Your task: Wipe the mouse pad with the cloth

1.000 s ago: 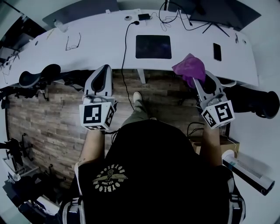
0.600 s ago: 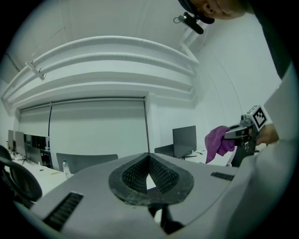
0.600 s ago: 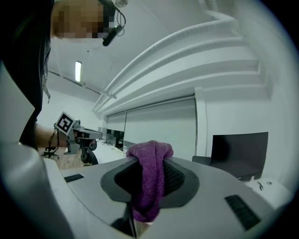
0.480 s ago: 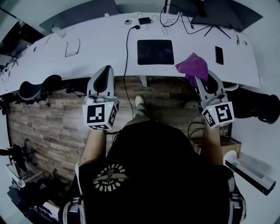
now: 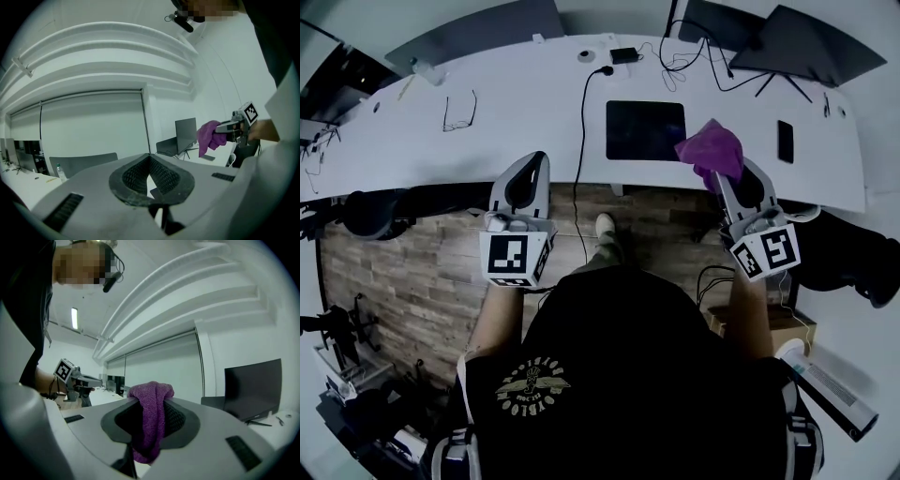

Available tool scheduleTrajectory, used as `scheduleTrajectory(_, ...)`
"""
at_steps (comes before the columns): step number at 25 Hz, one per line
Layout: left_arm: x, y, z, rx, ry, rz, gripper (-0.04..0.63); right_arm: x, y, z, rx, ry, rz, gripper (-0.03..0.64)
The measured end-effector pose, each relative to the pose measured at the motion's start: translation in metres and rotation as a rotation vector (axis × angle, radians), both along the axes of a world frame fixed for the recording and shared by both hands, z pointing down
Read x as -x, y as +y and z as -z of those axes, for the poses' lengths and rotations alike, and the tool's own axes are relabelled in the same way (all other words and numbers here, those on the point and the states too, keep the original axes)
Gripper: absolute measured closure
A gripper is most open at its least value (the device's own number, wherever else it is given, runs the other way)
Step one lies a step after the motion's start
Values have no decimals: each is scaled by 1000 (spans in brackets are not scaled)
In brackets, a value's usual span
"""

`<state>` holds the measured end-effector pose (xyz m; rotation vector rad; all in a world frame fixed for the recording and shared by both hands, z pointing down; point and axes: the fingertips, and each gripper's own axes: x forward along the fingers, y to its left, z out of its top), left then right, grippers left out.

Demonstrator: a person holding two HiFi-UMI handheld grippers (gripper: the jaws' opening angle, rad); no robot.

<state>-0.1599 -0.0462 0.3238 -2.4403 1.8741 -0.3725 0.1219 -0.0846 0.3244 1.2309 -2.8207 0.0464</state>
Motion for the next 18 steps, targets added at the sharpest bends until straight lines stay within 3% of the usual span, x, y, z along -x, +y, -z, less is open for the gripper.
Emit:
scheduleTrajectory(9,4,-62,-19,59,-46,-59,594,34,-46,-21,28,-55,102,525)
scheduleTrajectory(18,7,-123,-25,48,-25,-117,594,42,-91,-25,48,-26,53,525)
